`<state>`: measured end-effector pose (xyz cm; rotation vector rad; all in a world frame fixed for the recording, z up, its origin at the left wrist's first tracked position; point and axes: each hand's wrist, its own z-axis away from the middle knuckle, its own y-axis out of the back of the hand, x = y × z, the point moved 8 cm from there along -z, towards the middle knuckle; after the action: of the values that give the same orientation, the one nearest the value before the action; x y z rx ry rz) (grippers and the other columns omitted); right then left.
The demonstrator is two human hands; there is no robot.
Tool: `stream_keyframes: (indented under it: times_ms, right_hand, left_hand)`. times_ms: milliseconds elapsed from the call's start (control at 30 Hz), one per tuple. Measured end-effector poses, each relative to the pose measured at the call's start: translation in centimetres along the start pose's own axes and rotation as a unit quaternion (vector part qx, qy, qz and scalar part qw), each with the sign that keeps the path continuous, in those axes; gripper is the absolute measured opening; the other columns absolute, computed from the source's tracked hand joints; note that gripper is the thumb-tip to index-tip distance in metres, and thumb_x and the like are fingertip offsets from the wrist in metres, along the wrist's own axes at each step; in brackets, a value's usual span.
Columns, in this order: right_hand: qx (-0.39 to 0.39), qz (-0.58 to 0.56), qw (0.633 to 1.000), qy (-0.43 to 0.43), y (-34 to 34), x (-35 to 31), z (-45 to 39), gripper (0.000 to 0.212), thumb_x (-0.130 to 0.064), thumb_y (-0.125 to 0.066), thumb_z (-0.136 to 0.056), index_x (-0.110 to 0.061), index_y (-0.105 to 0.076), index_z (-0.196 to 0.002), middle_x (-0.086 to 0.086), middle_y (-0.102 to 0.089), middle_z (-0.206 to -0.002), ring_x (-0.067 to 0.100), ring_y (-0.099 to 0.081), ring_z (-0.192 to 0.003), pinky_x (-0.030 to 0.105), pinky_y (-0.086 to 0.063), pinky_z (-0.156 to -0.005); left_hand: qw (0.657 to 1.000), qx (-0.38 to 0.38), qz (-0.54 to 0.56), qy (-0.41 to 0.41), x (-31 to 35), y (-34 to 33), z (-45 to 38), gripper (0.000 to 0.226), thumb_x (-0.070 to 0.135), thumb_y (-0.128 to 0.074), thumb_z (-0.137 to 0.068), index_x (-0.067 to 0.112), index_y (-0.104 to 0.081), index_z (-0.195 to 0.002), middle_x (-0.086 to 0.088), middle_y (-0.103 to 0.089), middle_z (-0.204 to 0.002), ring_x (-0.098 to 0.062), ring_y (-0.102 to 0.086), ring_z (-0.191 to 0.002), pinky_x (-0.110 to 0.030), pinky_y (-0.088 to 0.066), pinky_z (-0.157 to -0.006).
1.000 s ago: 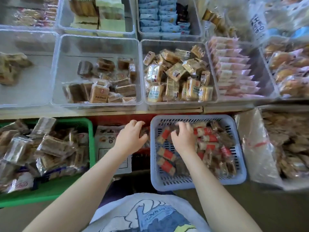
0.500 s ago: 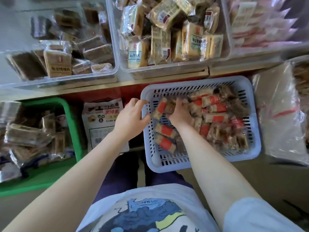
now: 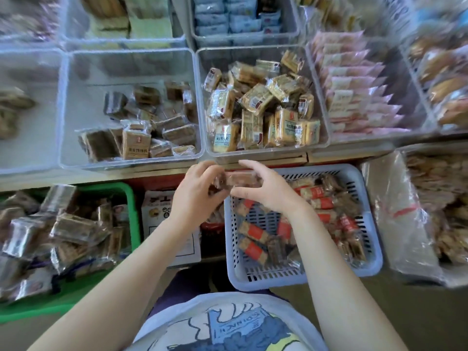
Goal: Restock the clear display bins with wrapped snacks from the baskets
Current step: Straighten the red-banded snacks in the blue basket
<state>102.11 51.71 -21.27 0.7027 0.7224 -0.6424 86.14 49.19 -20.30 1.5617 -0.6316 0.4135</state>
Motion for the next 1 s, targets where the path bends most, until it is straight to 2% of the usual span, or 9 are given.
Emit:
stream_keyframes:
  times_ms: [167,233,333,467,567,633,733,867,1000]
  right_hand:
    - [0.167,-0.013,0.981,0.095,0.9,-6.1,-1.6,0.044,-0.050,-0.052,-0.099,-0.027,-0.056,-0.137,-0.011,-0.060,-0.124,-0.003,-0.054,-0.111,0.033,-0.048,-0.101]
    - [0.210,0.121,0.961,0.136,-0.2,-7.5,-2.9,0.046,-0.040,-0.049,-0.101,-0.022,-0.049,-0.143,-0.003,-0.053,-0.140,0.011,-0.046,-0.130,0.035,-0.038,-0.111]
    - [0.146,0.355,0.917,0.108,-3.7,-6.3,-5.3,0.060,-0.042,-0.044,-0.100,-0.023,-0.029,-0.155,0.003,-0.025,-0.163,0.026,-0.014,-0.151,0.047,-0.013,-0.124]
    - [0.128,0.445,0.882,0.083,-5.3,-4.9,-5.9,0.072,-0.045,-0.042,-0.100,-0.019,-0.009,-0.159,0.002,-0.006,-0.168,0.030,0.007,-0.154,0.048,0.008,-0.123]
    - [0.121,0.440,0.886,0.076,-5.1,-4.9,-6.0,0.073,-0.043,-0.044,-0.099,-0.021,-0.010,-0.159,0.002,-0.004,-0.168,0.027,0.009,-0.154,0.046,0.010,-0.123]
    - [0.106,0.449,0.884,0.078,-5.2,-4.8,-6.0,0.074,-0.041,-0.046,-0.098,-0.021,-0.009,-0.159,0.002,-0.003,-0.168,0.027,0.010,-0.154,0.046,0.010,-0.123]
    - [0.106,0.411,0.900,0.103,-4.8,-5.2,-5.6,0.070,-0.035,-0.048,-0.097,-0.022,-0.016,-0.158,0.003,-0.008,-0.167,0.025,0.006,-0.154,0.045,0.008,-0.123]
    - [0.264,0.306,0.896,0.183,-3.1,-4.8,-1.5,0.054,-0.014,-0.053,-0.091,-0.013,-0.045,-0.144,0.013,-0.039,-0.153,0.031,-0.027,-0.147,0.047,-0.017,-0.121]
    - [0.325,0.265,0.905,0.075,-1.1,3.6,2.0,0.044,-0.010,-0.060,-0.087,-0.008,-0.055,-0.131,0.014,-0.052,-0.134,0.032,-0.047,-0.127,0.048,-0.043,-0.105]
  left_hand:
    - [0.988,0.128,-0.037,0.083,-2.6,8.3,-0.4,0.034,0.030,-0.079,-0.079,0.017,-0.061,-0.104,0.005,-0.067,-0.101,-0.018,-0.061,-0.094,-0.029,-0.045,-0.061]
    - [0.979,0.177,-0.043,0.097,-3.8,11.1,-1.1,0.033,0.023,-0.077,-0.080,0.014,-0.060,-0.106,0.001,-0.067,-0.098,-0.020,-0.062,-0.092,-0.030,-0.046,-0.062]
    - [0.977,0.181,-0.059,0.099,-6.0,12.7,-3.0,0.030,0.010,-0.071,-0.084,0.008,-0.058,-0.111,-0.009,-0.067,-0.102,-0.030,-0.061,-0.092,-0.035,-0.047,-0.069]
    - [0.981,0.125,-0.078,0.126,-8.9,11.4,-5.5,0.037,-0.002,-0.060,-0.086,0.009,-0.060,-0.121,-0.015,-0.059,-0.119,-0.035,-0.054,-0.109,-0.046,-0.050,-0.089]
    - [0.988,-0.019,-0.082,0.128,-9.5,7.4,-6.3,0.038,0.017,-0.060,-0.093,0.016,-0.060,-0.131,-0.015,-0.042,-0.147,-0.033,-0.032,-0.139,-0.041,-0.025,-0.116]
    - [0.982,-0.106,-0.075,0.141,-9.5,5.4,-5.8,0.046,0.033,-0.054,-0.098,0.018,-0.051,-0.142,-0.011,-0.028,-0.159,-0.028,-0.014,-0.149,-0.042,-0.015,-0.121]
    - [0.981,-0.096,-0.088,0.142,-8.8,5.6,-4.7,0.051,0.044,-0.051,-0.098,0.022,-0.047,-0.145,-0.006,-0.038,-0.154,-0.026,-0.028,-0.145,-0.047,-0.024,-0.117]
    - [0.995,0.053,-0.073,0.042,-3.7,7.1,-2.3,0.037,0.036,-0.056,-0.092,0.017,-0.064,-0.122,-0.005,-0.062,-0.124,-0.026,-0.056,-0.116,-0.046,-0.042,-0.098]
    - [0.999,-0.018,-0.040,-0.003,0.6,1.7,-0.1,0.039,0.040,-0.048,-0.091,0.016,-0.065,-0.117,-0.002,-0.065,-0.114,-0.023,-0.059,-0.103,-0.040,-0.044,-0.087]
